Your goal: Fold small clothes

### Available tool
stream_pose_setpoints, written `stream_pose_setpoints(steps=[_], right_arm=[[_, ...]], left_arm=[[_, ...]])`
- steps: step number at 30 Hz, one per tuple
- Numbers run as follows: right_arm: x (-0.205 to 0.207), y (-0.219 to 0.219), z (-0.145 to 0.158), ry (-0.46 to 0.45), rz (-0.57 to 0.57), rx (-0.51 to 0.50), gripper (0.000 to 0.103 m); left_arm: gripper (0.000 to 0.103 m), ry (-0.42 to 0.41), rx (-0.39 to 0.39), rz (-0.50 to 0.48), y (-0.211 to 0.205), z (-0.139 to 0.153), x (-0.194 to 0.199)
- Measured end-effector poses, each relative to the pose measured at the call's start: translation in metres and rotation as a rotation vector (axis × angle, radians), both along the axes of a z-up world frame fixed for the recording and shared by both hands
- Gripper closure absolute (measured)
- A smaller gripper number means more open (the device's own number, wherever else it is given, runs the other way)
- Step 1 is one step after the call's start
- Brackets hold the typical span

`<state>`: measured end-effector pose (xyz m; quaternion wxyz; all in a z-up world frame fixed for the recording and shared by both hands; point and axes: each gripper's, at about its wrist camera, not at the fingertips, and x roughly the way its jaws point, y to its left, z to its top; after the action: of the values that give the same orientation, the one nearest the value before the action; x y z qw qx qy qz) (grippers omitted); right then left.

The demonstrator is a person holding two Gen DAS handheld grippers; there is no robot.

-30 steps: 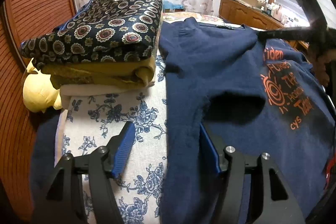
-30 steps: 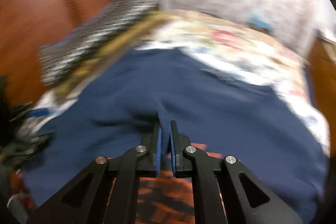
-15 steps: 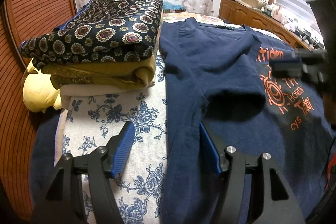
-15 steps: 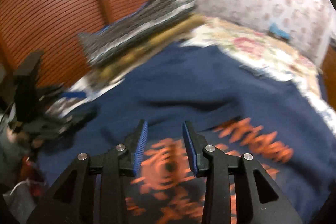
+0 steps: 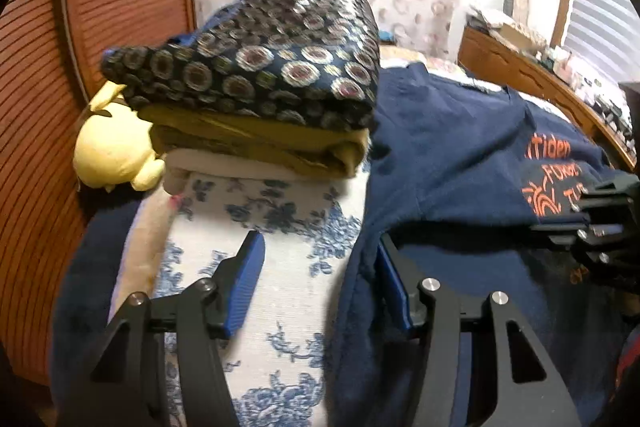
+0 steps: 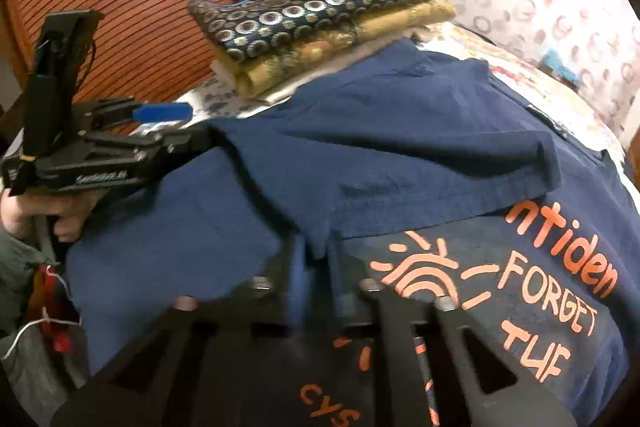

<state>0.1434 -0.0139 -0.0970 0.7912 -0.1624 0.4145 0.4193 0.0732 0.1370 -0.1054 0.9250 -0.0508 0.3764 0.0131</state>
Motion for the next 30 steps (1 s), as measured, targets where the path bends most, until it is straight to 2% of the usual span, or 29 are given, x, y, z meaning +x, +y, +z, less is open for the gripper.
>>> stream_pose_setpoints(steps=[5, 10, 17, 22, 26, 30], right_arm=[[-0.023, -0.003, 0.009, 0.015, 0.063, 0.006, 0.102], [-0.034, -0.009, 0.012, 0.012, 0.047, -0.003, 0.101], [-0.02, -0.031, 0.03, -0.026, -0.045, 0.052, 0.087], [-0.012, -0.046, 0.036, -0.059, -0.102, 0.057, 0.077], [-0.006, -0.068, 0.037, -0.086, -0.173, 0.048, 0.07], [-0.002, -0.105, 0.032, -0.09, -0.268, 0.033, 0.055]], left_arm=[[0.047, -0.035, 0.003, 0.021, 0.003, 0.003, -0.005], [0.047, -0.046, 0.028, 0.018, -0.001, 0.005, -0.012], [0.047, -0.104, 0.005, -0.02, -0.014, 0.025, -0.029], [0.047, -0.121, -0.016, -0.123, -0.044, 0.038, -0.028], [0.048, -0.077, -0.05, -0.244, -0.079, 0.032, -0.02], [0.059, -0.005, -0.052, -0.311, -0.105, 0.019, -0.003]])
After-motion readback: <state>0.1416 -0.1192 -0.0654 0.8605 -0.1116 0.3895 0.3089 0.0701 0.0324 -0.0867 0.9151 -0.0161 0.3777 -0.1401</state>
